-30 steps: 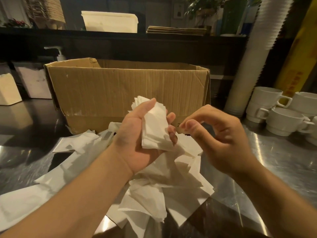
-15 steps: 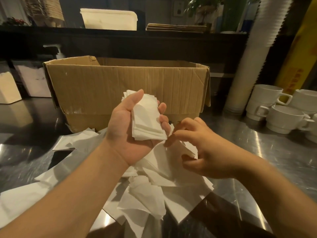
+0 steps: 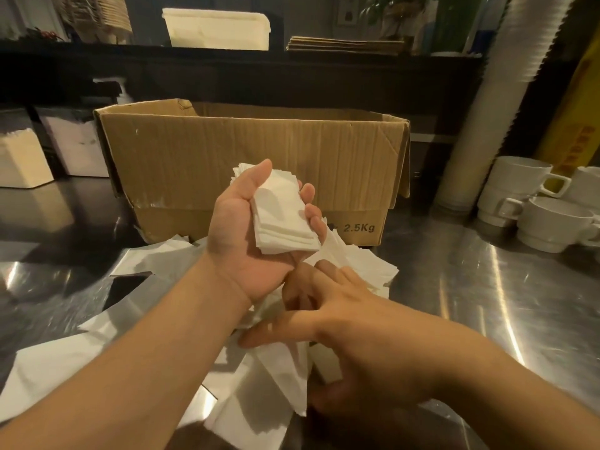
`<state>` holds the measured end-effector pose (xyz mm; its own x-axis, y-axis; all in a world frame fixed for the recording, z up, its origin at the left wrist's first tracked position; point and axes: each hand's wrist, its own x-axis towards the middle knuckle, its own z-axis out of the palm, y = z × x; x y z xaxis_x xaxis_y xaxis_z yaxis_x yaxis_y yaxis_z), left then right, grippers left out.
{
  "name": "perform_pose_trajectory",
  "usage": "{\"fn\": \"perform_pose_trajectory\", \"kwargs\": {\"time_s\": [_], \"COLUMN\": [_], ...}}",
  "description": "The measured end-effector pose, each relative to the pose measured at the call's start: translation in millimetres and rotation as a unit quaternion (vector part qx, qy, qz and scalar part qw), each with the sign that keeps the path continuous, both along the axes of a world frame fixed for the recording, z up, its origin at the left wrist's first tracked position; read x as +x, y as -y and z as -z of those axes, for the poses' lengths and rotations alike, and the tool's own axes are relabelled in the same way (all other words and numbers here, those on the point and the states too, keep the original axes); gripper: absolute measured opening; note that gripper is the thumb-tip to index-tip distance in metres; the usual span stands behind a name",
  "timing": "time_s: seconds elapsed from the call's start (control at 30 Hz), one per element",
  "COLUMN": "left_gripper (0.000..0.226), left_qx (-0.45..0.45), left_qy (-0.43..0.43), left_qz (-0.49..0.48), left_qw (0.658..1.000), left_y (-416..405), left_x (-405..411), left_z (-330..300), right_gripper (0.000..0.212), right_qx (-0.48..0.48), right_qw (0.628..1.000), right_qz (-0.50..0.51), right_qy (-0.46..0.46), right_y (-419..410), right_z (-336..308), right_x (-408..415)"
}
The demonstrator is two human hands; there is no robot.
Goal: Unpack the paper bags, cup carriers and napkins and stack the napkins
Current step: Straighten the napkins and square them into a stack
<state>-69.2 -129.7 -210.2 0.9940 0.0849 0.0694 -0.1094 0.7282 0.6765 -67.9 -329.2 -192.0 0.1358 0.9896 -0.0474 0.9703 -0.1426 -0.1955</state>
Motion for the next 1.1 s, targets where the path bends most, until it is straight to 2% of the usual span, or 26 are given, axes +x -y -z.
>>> {"fn": "perform_pose_trajectory", "kwargs": {"time_s": [0.2, 0.3, 0.43, 0.57, 0.73, 0.9, 1.1], "left_gripper": [0.071, 0.057, 0.049, 0.04, 0.039, 0.038, 0.042], "left_qx": [0.001, -0.012, -0.02, -0.072, -0.068, -0.067, -0.079], "left_qy": [-0.005, -0.013, -0.017, -0.03, -0.04, -0.047, -0.052], "left_qz": [-0.011, -0.013, -0.029, -0.024, -0.028, -0.032, -0.03], "left_qw": [1.0, 1.0, 0.999, 0.997, 0.996, 0.996, 0.995], "left_y": [0.9, 6.1, 14.4, 27.9, 31.2, 33.0, 32.5], "left_x": [-1.5, -4.3, -10.8, -18.4, -20.7, -22.8, -21.4], "left_z": [-1.3, -4.4, -9.4, -16.9, -19.4, -21.7, -20.0], "right_gripper": [0.083, 0.07, 0.047, 0.055, 0.066, 0.052, 0.056], "right_qx": [-0.005, 0.02, 0.02, 0.019, 0.042, 0.029, 0.004], "right_qw": [1.0, 0.999, 1.0, 0.999, 0.998, 0.998, 0.994], "right_qz": [-0.014, 0.007, -0.006, -0.025, -0.011, -0.036, -0.066], "right_qy": [-0.004, -0.025, 0.009, 0.016, 0.036, 0.047, 0.09], "right_y": [-4.2, -0.8, -2.7, -3.8, -6.5, -5.6, -6.9], "right_z": [-0.5, 2.8, 5.7, 10.1, 12.5, 13.4, 21.2], "right_x": [-5.5, -2.6, -1.1, -0.5, -2.3, -1.7, 0.5]}}
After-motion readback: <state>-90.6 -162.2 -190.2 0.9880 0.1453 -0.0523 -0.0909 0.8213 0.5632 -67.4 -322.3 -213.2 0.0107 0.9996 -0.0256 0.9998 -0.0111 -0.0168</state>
